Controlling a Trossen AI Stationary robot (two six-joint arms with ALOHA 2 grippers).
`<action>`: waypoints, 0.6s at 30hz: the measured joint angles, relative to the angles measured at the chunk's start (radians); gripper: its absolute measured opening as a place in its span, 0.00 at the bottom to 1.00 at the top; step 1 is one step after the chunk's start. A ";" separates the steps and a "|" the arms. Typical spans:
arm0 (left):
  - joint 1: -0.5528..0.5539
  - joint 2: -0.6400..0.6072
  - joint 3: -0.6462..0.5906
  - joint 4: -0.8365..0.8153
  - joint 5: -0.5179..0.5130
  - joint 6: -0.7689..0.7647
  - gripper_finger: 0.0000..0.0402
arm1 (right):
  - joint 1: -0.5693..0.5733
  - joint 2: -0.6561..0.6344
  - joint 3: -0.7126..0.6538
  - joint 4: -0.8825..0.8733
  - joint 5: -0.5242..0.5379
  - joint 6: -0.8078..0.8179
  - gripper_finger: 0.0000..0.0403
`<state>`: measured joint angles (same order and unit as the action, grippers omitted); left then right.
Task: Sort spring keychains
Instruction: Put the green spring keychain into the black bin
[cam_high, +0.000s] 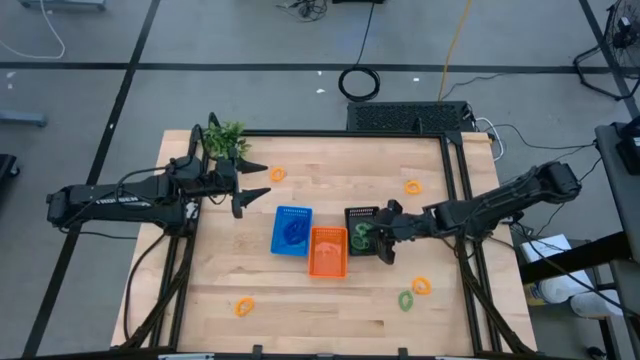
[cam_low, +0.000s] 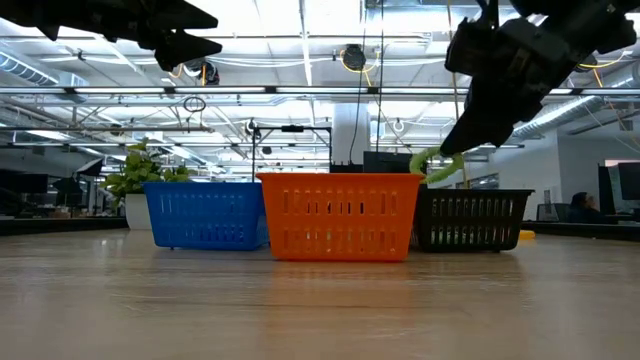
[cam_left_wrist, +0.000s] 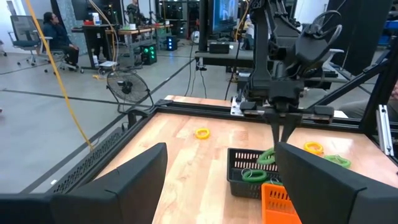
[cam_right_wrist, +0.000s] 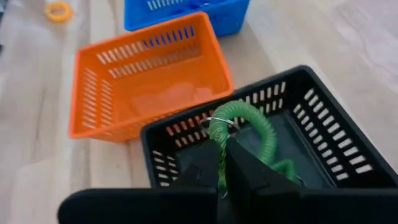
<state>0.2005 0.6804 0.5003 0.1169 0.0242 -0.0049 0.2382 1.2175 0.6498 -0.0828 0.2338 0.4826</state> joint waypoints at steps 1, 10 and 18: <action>0.000 0.000 0.000 0.000 0.000 0.000 0.77 | -0.006 0.005 0.000 0.001 0.000 0.002 0.00; 0.000 0.000 0.000 0.000 0.000 0.000 0.77 | -0.030 0.008 0.000 0.004 -0.002 0.002 0.00; 0.000 0.000 0.000 0.000 0.000 0.000 0.77 | -0.029 0.008 0.000 0.004 -0.002 0.002 0.01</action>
<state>0.2006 0.6804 0.5003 0.1169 0.0242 -0.0048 0.2089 1.2255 0.6498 -0.0790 0.2316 0.4850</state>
